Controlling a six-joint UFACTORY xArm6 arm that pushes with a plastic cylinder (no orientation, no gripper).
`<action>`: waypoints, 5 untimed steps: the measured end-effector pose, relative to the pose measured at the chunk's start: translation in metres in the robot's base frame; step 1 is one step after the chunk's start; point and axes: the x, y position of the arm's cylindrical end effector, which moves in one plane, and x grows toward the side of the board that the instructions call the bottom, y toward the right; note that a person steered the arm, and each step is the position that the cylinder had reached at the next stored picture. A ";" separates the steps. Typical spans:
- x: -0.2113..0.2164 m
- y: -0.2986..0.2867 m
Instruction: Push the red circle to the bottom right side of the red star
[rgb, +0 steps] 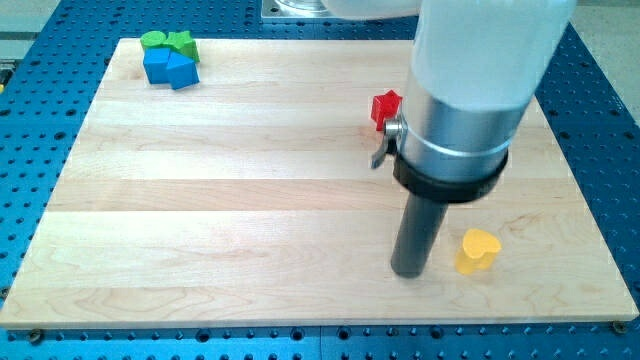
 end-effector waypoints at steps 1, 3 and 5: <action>0.020 0.008; 0.020 0.089; -0.035 0.108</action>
